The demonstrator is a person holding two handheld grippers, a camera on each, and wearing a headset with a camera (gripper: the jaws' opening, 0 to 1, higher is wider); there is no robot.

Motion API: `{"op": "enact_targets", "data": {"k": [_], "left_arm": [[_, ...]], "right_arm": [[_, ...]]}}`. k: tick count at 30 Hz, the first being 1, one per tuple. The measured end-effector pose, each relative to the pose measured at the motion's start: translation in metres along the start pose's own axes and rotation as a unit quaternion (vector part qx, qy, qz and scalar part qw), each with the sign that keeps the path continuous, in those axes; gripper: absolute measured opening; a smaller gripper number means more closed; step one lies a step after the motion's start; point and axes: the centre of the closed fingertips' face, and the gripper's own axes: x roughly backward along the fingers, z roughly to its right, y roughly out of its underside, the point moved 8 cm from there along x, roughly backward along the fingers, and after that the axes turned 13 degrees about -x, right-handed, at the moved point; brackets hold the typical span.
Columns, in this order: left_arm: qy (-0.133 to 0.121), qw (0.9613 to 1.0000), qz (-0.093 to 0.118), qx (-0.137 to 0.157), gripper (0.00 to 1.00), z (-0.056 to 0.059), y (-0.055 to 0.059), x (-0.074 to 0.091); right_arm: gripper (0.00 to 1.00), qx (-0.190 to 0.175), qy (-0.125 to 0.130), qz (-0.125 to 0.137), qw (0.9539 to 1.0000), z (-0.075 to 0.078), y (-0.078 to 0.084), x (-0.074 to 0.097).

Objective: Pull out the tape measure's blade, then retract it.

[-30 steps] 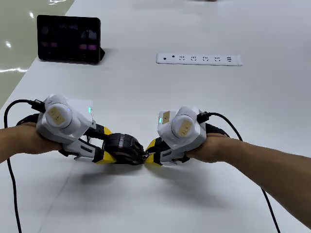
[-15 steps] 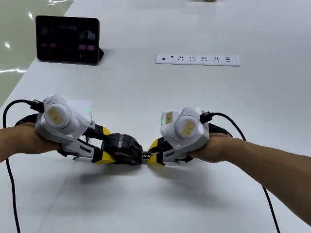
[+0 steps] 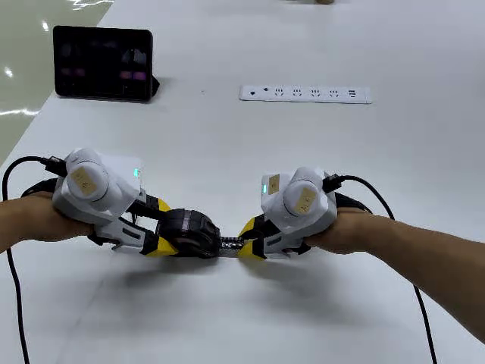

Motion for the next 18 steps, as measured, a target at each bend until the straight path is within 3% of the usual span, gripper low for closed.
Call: {"op": "enact_targets", "data": {"k": [18], "left_arm": [[0.003,0.9999,-0.01,-0.003,0.24,0.0,-0.002,0.0]], "right_arm": [[0.08,0.0,0.0,-0.004,1.0,0.003,0.013,0.014]]}}
